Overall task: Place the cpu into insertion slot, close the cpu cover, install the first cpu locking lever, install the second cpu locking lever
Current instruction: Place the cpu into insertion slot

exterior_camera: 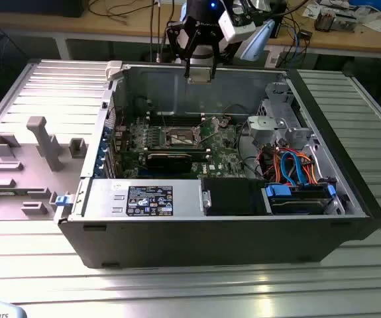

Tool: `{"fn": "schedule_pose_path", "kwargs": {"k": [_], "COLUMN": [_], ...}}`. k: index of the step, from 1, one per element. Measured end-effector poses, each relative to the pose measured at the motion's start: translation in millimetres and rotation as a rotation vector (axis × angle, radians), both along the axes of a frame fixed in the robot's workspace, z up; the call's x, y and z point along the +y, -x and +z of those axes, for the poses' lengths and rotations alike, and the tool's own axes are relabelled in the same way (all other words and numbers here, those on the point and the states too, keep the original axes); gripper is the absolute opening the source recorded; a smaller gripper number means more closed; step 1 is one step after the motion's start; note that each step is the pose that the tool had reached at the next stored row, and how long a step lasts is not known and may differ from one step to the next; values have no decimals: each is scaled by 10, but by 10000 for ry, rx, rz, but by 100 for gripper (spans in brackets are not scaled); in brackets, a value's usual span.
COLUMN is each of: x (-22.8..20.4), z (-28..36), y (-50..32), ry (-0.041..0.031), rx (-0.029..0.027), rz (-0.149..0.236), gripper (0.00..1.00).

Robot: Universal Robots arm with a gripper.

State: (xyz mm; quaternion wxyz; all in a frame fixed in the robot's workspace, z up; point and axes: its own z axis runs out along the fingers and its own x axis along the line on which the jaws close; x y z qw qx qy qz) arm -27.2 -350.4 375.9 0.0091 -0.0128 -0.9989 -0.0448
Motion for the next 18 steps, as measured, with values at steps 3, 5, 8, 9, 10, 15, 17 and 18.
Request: {"fn": "schedule_pose_path", "kwargs": {"k": [3,5,8,9,10,15,17,18], "x": [0,0,0,0,0,0,0,0], "z": [0,0,-4,-6,-6,-10,-10,-10], "y": [0,0,0,0,0,0,0,0], "ry": [0,0,9,18,27,33,34,34], "rx": [0,0,1,-2,-1,0,1,0], "rz": [0,-16,-723,-829,-922,-1737,-1745,-1745], "gripper": [54,54,54,54,54,54,54,54]}}
